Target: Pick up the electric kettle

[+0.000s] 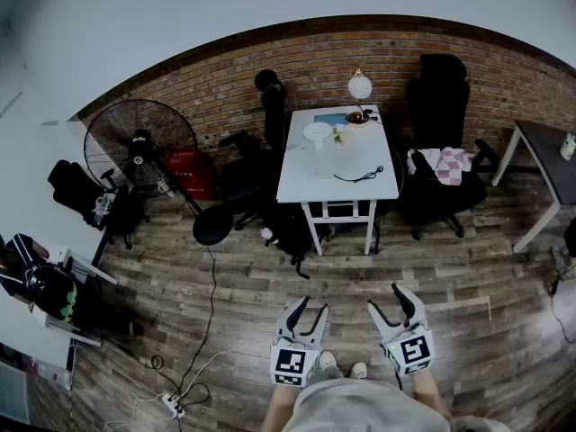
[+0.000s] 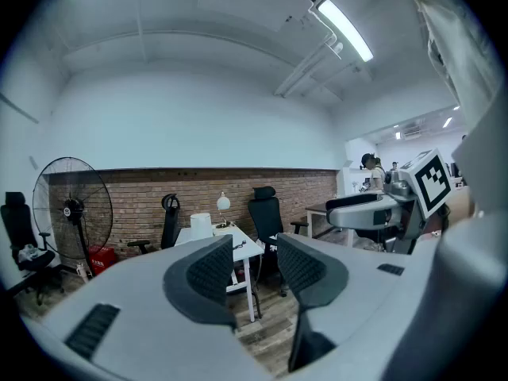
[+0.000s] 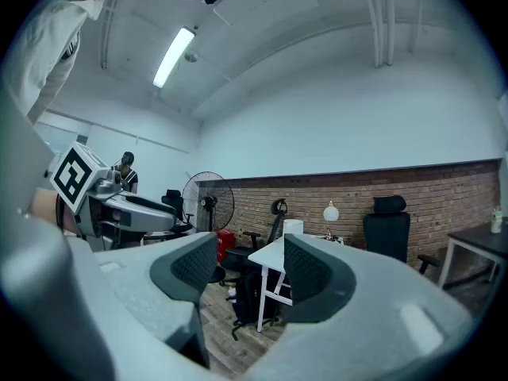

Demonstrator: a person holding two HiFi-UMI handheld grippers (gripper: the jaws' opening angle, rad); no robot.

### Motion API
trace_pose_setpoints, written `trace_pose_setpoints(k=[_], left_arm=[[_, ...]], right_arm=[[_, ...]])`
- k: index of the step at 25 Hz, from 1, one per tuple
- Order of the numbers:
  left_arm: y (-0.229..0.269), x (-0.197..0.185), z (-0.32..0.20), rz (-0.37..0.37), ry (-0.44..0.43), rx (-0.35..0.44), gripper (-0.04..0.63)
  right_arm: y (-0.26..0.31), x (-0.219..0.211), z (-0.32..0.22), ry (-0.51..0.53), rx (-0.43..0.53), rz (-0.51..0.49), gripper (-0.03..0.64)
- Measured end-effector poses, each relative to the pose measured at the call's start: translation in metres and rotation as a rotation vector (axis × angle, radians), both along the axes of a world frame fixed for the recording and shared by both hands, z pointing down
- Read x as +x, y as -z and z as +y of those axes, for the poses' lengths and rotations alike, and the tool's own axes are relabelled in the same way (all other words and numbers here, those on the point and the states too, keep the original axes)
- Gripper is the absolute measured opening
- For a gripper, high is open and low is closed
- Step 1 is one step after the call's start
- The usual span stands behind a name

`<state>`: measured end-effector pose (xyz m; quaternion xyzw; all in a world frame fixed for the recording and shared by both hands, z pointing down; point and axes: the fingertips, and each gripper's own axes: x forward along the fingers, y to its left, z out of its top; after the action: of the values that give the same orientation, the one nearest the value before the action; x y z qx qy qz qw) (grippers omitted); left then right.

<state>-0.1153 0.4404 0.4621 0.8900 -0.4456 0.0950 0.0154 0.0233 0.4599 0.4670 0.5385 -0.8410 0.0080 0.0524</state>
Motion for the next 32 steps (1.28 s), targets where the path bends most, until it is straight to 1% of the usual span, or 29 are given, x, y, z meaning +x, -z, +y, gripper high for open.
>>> trace_pose_setpoints(k=[6, 10, 17, 24, 32], left_arm=[[0.0, 0.013, 0.006, -0.008, 0.008, 0.0, 0.173], [0.001, 0.019, -0.002, -0.013, 0.016, 0.007, 0.172], [0.0, 0.026, -0.024, -0.016, 0.019, 0.015, 0.169], [-0.006, 0.025, -0.065, -0.023, 0.009, 0.014, 0.166], [-0.009, 0.022, -0.125, -0.024, -0.016, 0.0, 0.165]], right_arm=[[0.007, 0.014, 0.001, 0.004, 0.026, -0.059, 0.262], [0.006, 0.019, -0.007, 0.014, 0.034, -0.049, 0.262], [0.001, 0.023, -0.031, 0.024, 0.018, -0.043, 0.262], [-0.005, 0.018, -0.071, 0.021, -0.003, -0.036, 0.262], [-0.011, 0.014, -0.127, -0.004, -0.02, -0.034, 0.262]])
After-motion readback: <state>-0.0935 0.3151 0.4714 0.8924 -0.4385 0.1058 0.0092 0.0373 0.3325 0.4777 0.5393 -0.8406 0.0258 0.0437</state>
